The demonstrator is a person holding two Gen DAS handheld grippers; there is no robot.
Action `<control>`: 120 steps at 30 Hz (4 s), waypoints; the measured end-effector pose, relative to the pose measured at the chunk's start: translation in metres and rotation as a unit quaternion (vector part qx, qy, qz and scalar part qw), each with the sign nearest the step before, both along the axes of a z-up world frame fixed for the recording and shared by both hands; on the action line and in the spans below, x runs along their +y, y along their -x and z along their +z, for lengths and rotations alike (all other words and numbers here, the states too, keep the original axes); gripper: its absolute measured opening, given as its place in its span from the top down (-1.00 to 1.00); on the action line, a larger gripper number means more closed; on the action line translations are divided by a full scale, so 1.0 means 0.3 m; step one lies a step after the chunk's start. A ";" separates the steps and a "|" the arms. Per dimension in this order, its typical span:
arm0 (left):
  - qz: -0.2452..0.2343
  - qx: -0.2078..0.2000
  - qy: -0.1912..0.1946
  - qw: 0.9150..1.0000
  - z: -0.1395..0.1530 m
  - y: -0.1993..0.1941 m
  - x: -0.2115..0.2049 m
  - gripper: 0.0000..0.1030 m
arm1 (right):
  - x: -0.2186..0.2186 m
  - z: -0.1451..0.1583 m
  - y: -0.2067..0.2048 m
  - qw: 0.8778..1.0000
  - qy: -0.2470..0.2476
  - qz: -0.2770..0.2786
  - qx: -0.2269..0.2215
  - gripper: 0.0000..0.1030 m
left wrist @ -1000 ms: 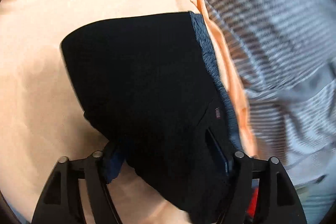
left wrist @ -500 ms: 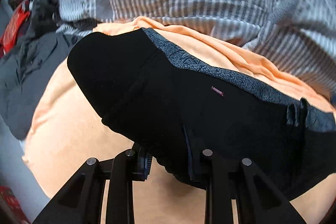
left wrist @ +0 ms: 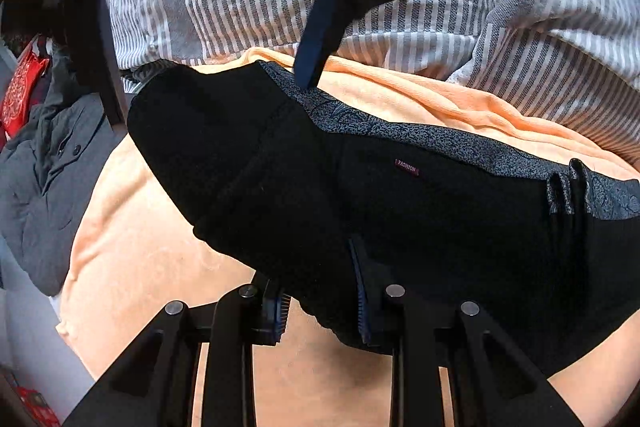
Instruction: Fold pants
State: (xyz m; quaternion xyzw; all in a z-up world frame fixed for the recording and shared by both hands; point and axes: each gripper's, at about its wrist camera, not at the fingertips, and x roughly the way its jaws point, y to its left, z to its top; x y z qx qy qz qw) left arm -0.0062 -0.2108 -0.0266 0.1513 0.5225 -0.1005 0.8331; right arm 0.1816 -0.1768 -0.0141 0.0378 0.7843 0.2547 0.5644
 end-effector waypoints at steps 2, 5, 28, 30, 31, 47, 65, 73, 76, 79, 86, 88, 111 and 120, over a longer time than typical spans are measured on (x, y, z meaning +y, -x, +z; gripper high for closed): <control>-0.004 -0.005 -0.006 1.000 -0.003 0.006 -0.004 0.46 | 0.043 -0.062 -0.001 0.999 0.014 0.019 0.027 -0.68; -0.014 -0.014 -0.019 1.000 -0.006 0.016 -0.016 0.46 | 0.071 -0.126 0.022 0.997 0.036 0.047 0.046 -0.60; -0.221 -0.053 0.020 0.974 0.344 0.275 -0.433 0.46 | -0.843 0.229 0.518 0.922 -0.209 -0.309 -0.108 0.64; -0.239 -0.040 0.027 0.970 0.366 0.310 -0.494 0.46 | -0.954 0.239 0.607 0.905 -0.224 -0.342 -0.114 0.64; -0.253 -0.034 0.029 0.966 0.375 0.335 -0.535 0.46 | -0.998 0.236 0.652 0.897 -0.232 -0.358 -0.119 0.64; -0.410 0.039 -0.084 0.907 0.096 0.692 -0.959 0.46 | -1.487 -0.149 1.269 0.790 -0.260 -0.547 -0.095 0.60; -0.331 0.045 -0.055 0.941 0.221 0.531 -0.783 -0.06 | -1.606 -0.035 1.291 0.827 -0.070 -0.538 -0.149 0.12; -0.076 0.109 0.033 0.991 0.124 -0.014 -0.616 -0.06 | -1.598 -0.063 0.982 0.858 -0.021 -0.482 -0.178 0.12; -0.035 0.157 0.064 0.985 0.039 -0.101 -0.570 -0.06 | -1.563 -0.099 0.914 0.866 -0.023 -0.470 -0.170 0.18; -0.037 0.176 0.069 0.981 -0.021 -0.101 -0.557 -0.06 | -1.560 -0.098 0.916 0.870 -0.013 -0.462 -0.169 0.77; -0.078 0.175 0.067 0.979 -0.041 0.034 -0.619 -0.16 | -1.568 -0.149 1.037 0.870 0.015 -0.471 -0.145 0.82; -0.087 0.162 0.054 0.981 -0.043 0.061 -0.641 -0.16 | -1.565 -0.155 1.049 0.866 0.019 -0.478 -0.144 0.82; -0.064 0.194 0.038 0.978 -0.026 0.123 -0.439 -0.29 | -1.278 0.028 1.305 0.888 0.038 -0.427 -0.170 0.45; -0.060 0.186 0.034 0.980 -0.013 0.134 -0.444 -0.43 | -1.221 -0.091 1.277 0.919 0.122 -0.334 -0.169 0.47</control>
